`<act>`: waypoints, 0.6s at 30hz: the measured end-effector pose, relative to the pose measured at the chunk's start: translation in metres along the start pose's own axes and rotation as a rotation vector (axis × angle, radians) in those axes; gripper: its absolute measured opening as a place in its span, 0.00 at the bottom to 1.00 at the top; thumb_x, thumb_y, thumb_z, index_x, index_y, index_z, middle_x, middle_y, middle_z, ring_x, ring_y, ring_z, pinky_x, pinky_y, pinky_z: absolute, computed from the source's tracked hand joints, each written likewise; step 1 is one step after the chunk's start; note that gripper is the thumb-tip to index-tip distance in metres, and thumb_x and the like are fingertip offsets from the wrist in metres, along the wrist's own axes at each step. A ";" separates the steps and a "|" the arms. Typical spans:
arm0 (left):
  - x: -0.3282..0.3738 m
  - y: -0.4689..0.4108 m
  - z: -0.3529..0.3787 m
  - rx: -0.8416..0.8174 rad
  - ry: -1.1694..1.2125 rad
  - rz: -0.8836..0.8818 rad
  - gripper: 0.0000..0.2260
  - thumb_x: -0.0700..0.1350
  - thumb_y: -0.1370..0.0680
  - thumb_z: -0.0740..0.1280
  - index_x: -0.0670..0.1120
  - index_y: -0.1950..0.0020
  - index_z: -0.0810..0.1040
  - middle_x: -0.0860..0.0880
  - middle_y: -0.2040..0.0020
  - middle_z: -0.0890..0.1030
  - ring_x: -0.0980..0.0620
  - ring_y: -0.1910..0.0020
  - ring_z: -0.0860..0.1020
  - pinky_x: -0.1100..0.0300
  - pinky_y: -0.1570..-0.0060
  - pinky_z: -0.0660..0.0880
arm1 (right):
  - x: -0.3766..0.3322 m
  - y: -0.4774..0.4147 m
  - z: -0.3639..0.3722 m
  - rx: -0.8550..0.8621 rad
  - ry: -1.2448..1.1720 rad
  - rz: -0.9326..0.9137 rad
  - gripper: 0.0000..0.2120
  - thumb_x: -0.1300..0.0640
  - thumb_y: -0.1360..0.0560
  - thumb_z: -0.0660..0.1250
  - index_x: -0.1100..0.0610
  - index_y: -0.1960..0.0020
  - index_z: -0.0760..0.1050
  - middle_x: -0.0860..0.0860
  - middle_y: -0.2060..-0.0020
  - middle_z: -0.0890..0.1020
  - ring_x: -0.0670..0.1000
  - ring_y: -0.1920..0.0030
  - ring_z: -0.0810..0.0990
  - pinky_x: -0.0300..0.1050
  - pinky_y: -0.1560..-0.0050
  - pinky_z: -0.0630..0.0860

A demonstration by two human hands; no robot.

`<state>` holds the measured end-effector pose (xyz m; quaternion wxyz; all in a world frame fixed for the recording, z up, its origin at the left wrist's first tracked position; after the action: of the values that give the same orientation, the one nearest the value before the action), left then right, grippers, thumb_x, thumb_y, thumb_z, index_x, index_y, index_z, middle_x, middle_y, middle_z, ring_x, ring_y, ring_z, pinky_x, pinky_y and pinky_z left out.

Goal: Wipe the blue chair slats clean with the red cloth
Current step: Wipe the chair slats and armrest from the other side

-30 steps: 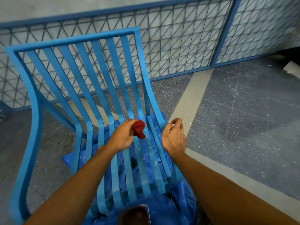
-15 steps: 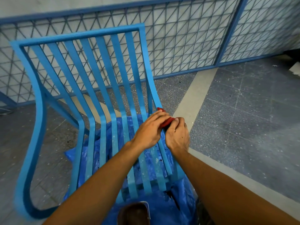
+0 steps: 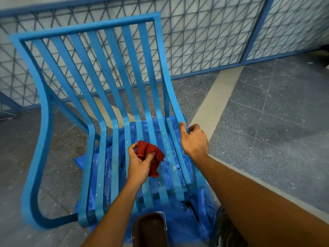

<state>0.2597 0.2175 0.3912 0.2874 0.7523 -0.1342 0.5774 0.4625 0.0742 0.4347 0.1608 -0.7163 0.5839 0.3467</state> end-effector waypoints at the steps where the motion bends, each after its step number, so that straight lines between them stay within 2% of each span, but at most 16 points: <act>1: -0.007 0.008 0.003 0.009 0.015 -0.008 0.23 0.40 0.21 0.69 0.54 0.32 0.64 0.54 0.46 0.78 0.60 0.56 0.81 0.63 0.62 0.79 | 0.000 -0.001 0.000 -0.004 0.005 0.000 0.30 0.24 0.28 0.48 0.50 0.52 0.70 0.52 0.60 0.82 0.57 0.62 0.83 0.56 0.55 0.82; 3: -0.021 0.024 0.011 0.026 -0.044 0.016 0.22 0.40 0.22 0.70 0.57 0.35 0.65 0.53 0.46 0.79 0.59 0.58 0.82 0.61 0.63 0.80 | -0.001 -0.002 -0.001 -0.007 0.010 -0.005 0.30 0.25 0.28 0.48 0.50 0.51 0.71 0.52 0.59 0.82 0.57 0.60 0.83 0.56 0.54 0.81; 6: -0.035 0.050 0.032 0.048 -0.238 0.122 0.20 0.48 0.23 0.72 0.61 0.37 0.66 0.53 0.44 0.78 0.59 0.55 0.80 0.63 0.59 0.79 | -0.001 -0.004 -0.001 -0.005 0.019 -0.014 0.31 0.25 0.28 0.48 0.51 0.51 0.72 0.53 0.58 0.82 0.57 0.58 0.82 0.56 0.52 0.81; 8: -0.039 0.058 0.047 0.062 -0.383 0.202 0.20 0.53 0.23 0.70 0.58 0.35 0.64 0.55 0.41 0.76 0.54 0.56 0.79 0.54 0.60 0.78 | -0.002 -0.005 -0.001 -0.005 0.024 -0.016 0.33 0.24 0.28 0.46 0.51 0.50 0.72 0.53 0.57 0.82 0.58 0.57 0.82 0.57 0.51 0.80; 10: -0.046 0.055 0.064 0.040 -0.581 0.257 0.22 0.50 0.23 0.70 0.54 0.33 0.64 0.53 0.38 0.73 0.48 0.53 0.80 0.50 0.61 0.77 | -0.001 -0.005 -0.001 -0.004 0.017 -0.015 0.36 0.24 0.27 0.44 0.53 0.47 0.73 0.55 0.54 0.82 0.59 0.54 0.81 0.58 0.48 0.79; 11: -0.054 0.052 0.075 -0.001 -0.692 0.265 0.23 0.47 0.24 0.71 0.53 0.33 0.64 0.51 0.35 0.72 0.45 0.49 0.80 0.47 0.57 0.79 | -0.001 -0.005 -0.001 -0.004 0.014 -0.015 0.38 0.23 0.28 0.43 0.53 0.46 0.74 0.55 0.53 0.82 0.59 0.53 0.81 0.58 0.48 0.79; 13: -0.072 0.051 0.097 -0.107 -0.865 0.280 0.27 0.44 0.27 0.71 0.50 0.31 0.65 0.48 0.30 0.69 0.42 0.38 0.76 0.47 0.43 0.77 | -0.001 -0.005 -0.001 -0.006 0.016 -0.022 0.40 0.23 0.28 0.42 0.54 0.46 0.74 0.56 0.53 0.81 0.60 0.53 0.81 0.58 0.47 0.79; 15: -0.084 0.060 0.109 -0.146 -0.891 0.299 0.28 0.48 0.25 0.68 0.48 0.27 0.64 0.45 0.27 0.66 0.41 0.29 0.68 0.47 0.31 0.70 | 0.000 -0.006 0.000 -0.010 0.024 -0.027 0.40 0.23 0.28 0.41 0.54 0.46 0.74 0.56 0.53 0.81 0.61 0.53 0.81 0.58 0.47 0.79; 18: -0.092 0.084 0.116 -0.104 -0.865 0.303 0.30 0.57 0.21 0.61 0.47 0.23 0.60 0.42 0.22 0.61 0.40 0.22 0.58 0.45 0.24 0.61 | 0.000 -0.008 0.002 -0.004 0.052 -0.037 0.39 0.23 0.27 0.41 0.53 0.46 0.74 0.56 0.54 0.82 0.60 0.53 0.81 0.58 0.47 0.79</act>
<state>0.2795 0.0702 0.3082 0.1551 0.8806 -0.3790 0.2384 0.4695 0.0769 0.4319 0.1505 -0.7361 0.5736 0.3263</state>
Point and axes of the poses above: each hand's wrist, its own y-axis away from the middle knuckle, its own z-axis out of the palm, x = y × z, the point moved 10 cm from there along -y, towards the middle knuckle
